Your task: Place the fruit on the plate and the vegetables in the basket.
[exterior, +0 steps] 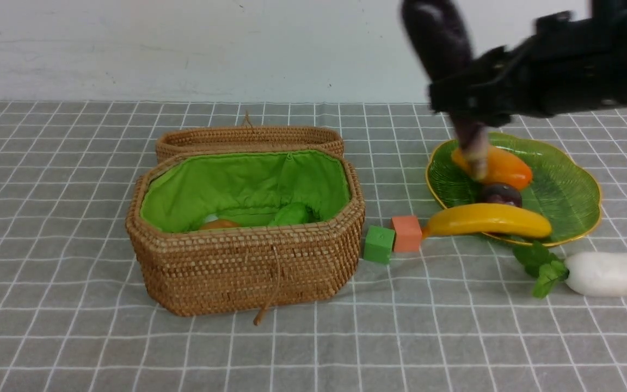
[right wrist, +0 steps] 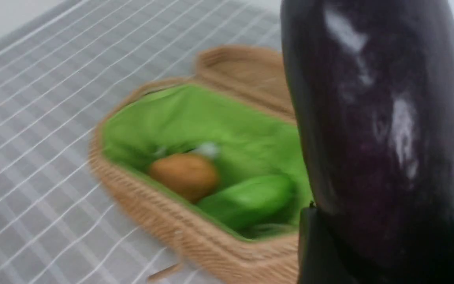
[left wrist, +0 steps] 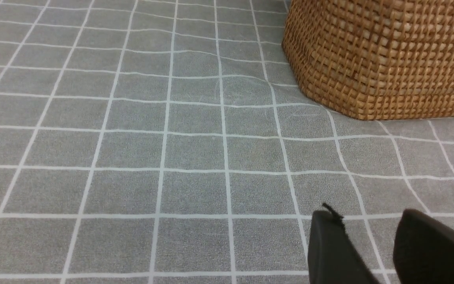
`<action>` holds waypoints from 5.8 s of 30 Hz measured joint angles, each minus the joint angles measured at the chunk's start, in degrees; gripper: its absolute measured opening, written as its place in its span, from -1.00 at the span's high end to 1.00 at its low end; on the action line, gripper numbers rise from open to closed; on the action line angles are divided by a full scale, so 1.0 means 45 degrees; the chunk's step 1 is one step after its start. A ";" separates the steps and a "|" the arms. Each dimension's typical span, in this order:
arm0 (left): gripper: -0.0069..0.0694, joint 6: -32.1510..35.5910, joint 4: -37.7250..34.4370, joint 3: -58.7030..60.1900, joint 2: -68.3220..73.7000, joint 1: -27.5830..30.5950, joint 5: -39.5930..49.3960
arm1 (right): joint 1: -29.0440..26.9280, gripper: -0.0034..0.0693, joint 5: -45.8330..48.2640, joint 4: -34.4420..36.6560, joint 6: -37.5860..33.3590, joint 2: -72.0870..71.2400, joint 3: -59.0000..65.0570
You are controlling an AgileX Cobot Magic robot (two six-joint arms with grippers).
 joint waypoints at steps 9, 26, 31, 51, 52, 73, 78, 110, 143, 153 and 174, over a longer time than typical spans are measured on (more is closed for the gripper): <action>0.19 0.0000 0.0000 0.0000 0.0000 0.0000 0.0000 | 0.1866 -0.03 0.2716 -0.1916 -0.2710 0.6091 -0.6633; 0.19 0.0000 0.0000 0.0000 0.0000 0.0000 0.0000 | 0.3183 -0.93 0.3165 -0.5761 0.1478 0.8008 -0.8557; 0.19 0.0000 0.0000 0.0000 0.0000 0.0000 0.0000 | 0.2356 -0.93 0.3978 -0.6798 0.4104 0.6109 -0.8247; 0.19 0.0000 0.0000 0.0000 0.0000 0.0000 0.0000 | -0.6619 -0.65 0.1376 -0.7954 2.1600 0.1328 0.2968; 0.19 0.0000 0.0000 0.0000 0.0000 0.0000 0.0000 | -0.6619 -0.65 0.0782 -0.7779 2.1662 0.1348 0.3256; 0.19 0.0000 0.0000 0.0000 0.0000 0.0000 0.0000 | -0.6619 -0.46 -0.2829 -0.7160 2.1888 0.4139 0.4104; 0.19 0.0000 0.0000 0.0000 0.0000 0.0000 0.0000 | -0.6619 -0.46 -0.1628 -0.7889 2.1606 0.3284 0.4171; 0.19 0.0000 0.0000 0.0000 0.0000 0.0000 0.0000 | 0.3185 -0.46 -0.6934 0.4564 -0.4377 0.6110 -0.2926; 0.19 0.0000 0.0000 0.0000 0.0000 0.0000 0.0000 | 0.0736 0.92 0.7271 -0.8202 0.8083 0.1027 -0.2184; 0.19 0.0000 0.0000 0.0000 0.0000 0.0000 0.0000 | 0.0736 0.95 0.7495 -0.9912 0.9086 0.0126 -0.1363; 0.19 0.0000 0.0000 0.0000 0.0000 0.0000 0.0000 | 0.0206 0.92 0.3055 -1.0593 0.9918 -0.3580 0.0502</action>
